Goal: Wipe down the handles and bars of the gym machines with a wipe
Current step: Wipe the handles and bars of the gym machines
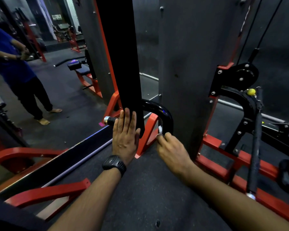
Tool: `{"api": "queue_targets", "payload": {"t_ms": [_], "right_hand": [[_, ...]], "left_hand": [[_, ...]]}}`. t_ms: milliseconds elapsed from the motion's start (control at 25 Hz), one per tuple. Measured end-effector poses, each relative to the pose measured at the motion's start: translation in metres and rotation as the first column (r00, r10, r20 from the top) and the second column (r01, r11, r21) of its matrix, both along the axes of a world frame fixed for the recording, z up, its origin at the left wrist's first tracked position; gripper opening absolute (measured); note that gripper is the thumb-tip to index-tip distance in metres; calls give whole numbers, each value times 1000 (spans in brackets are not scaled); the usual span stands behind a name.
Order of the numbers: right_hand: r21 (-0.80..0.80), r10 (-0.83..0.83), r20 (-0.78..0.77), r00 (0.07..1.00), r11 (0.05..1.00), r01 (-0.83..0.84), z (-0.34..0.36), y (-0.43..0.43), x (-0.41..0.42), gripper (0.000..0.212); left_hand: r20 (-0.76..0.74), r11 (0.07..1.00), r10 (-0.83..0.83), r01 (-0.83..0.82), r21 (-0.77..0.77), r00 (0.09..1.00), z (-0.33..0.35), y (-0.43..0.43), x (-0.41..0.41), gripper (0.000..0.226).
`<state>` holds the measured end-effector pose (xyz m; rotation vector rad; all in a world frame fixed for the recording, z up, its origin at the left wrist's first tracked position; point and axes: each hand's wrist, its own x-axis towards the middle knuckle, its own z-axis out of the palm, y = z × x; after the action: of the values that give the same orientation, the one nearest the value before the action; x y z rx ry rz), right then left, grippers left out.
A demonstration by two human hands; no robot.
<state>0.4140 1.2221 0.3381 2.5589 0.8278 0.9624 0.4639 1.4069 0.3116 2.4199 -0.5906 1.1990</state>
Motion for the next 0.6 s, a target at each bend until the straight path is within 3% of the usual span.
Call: {"api": "queue_targets", "payload": {"t_ms": [240,440,600], "right_hand": [[11,-62,-66,996,998,62,-16,5,-1,30],[-62,-159,-312,937,987,147,-45,21,-6,16],[120,-229,-456,860,942,314,-38,40,-25,33]], "left_hand": [[-31,999,0,1,36,1000,-9,5,-1,70],[-82,998,-14,19,62,997,-13,10,-2,70],[-116,995,-35,46,90,993,-17,24,-10,70]]}}
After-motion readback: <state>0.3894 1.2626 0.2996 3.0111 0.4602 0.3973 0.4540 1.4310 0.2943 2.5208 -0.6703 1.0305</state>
